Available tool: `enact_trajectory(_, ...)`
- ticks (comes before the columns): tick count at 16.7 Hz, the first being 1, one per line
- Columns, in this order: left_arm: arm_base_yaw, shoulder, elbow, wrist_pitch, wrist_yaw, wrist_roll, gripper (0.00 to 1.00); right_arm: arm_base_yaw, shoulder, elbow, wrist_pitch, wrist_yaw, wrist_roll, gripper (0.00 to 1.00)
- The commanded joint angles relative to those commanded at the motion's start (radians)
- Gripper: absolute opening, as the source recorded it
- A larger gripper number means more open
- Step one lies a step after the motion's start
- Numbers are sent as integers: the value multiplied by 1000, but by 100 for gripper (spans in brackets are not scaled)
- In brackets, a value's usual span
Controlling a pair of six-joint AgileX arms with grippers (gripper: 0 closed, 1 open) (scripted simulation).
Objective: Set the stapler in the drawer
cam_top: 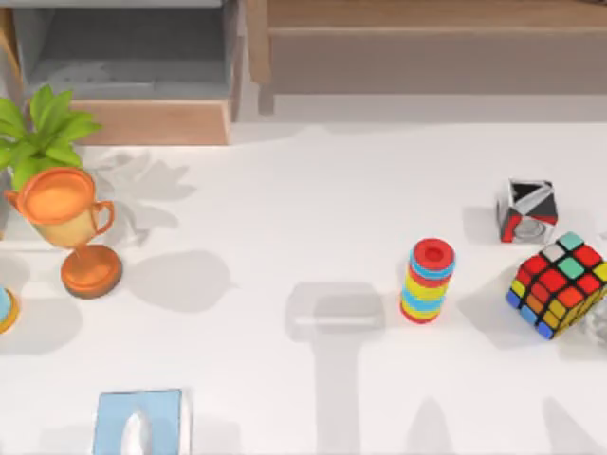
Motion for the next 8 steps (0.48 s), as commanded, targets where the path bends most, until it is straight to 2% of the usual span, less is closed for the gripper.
enact_trajectory(5, 0, 0, 0, 0, 0, 0, 2, 0, 0, 0, 0, 0, 0, 100)
enact_trajectory(8, 0, 0, 0, 0, 0, 0, 0, 0, 0, 0, 0, 0, 0, 100)
